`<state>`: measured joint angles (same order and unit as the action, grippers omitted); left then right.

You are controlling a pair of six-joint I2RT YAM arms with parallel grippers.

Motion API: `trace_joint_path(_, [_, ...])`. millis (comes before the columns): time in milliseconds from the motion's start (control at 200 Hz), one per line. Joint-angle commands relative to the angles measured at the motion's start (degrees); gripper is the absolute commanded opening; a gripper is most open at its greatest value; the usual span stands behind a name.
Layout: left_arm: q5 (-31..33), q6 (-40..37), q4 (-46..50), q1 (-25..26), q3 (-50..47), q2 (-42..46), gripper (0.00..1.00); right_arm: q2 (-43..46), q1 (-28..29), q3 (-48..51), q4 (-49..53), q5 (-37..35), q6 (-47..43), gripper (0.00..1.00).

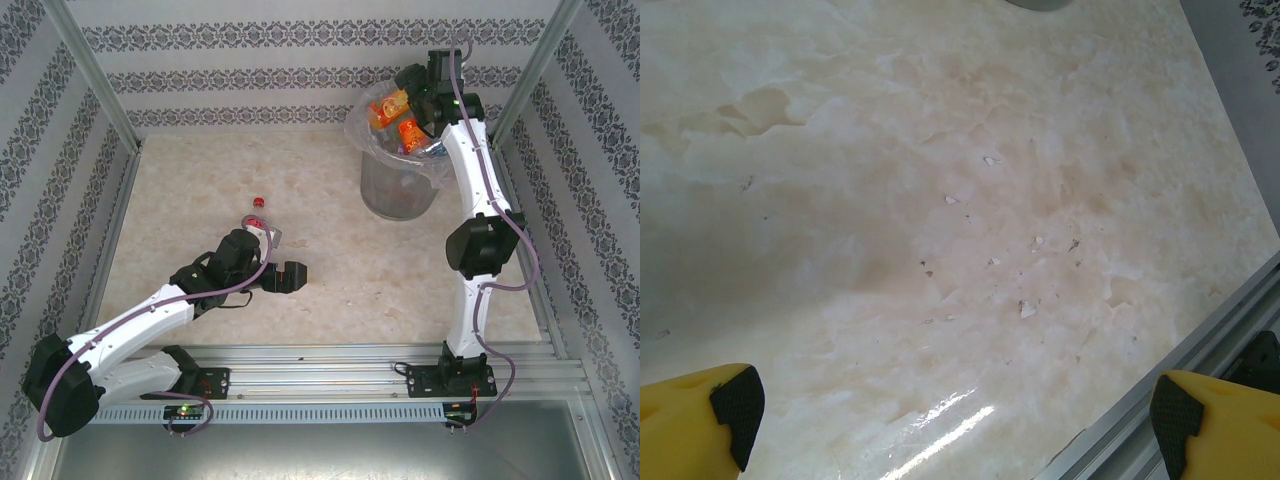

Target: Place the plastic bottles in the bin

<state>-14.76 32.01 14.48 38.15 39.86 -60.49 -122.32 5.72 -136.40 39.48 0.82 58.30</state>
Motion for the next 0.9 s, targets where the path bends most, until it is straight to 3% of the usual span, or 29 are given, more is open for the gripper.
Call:
trace_joint_path(0, [0.2, 0.1, -0.5, -0.5, 0.0, 1.5, 1.00, 1.6, -0.4, -1.7, 0.9, -1.7, -1.1, 0.78])
trace_joint_path(315, [5.7, -2.8, 8.8, -2.2, 4.9, 4.1, 1.00, 6.3, 0.8, -1.4, 0.3, 0.0, -5.0, 0.78])
trace_joint_path(520, [9.1, -3.4, 13.9, -6.3, 7.5, 2.9, 1.00, 11.5, 3.9, 1.3, 1.3, -1.9, -11.4, 0.80])
trace_joint_path(689, [10.2, -3.9, 16.1, -11.1, 8.9, -0.3, 1.00, 20.0, 7.0, 11.7, -2.3, 0.0, -18.2, 0.82])
trace_joint_path(894, [9.5, -4.5, 16.0, -15.2, 10.5, -6.5, 1.00, 33.3, 11.2, 29.5, -7.0, 7.6, -25.9, 0.85])
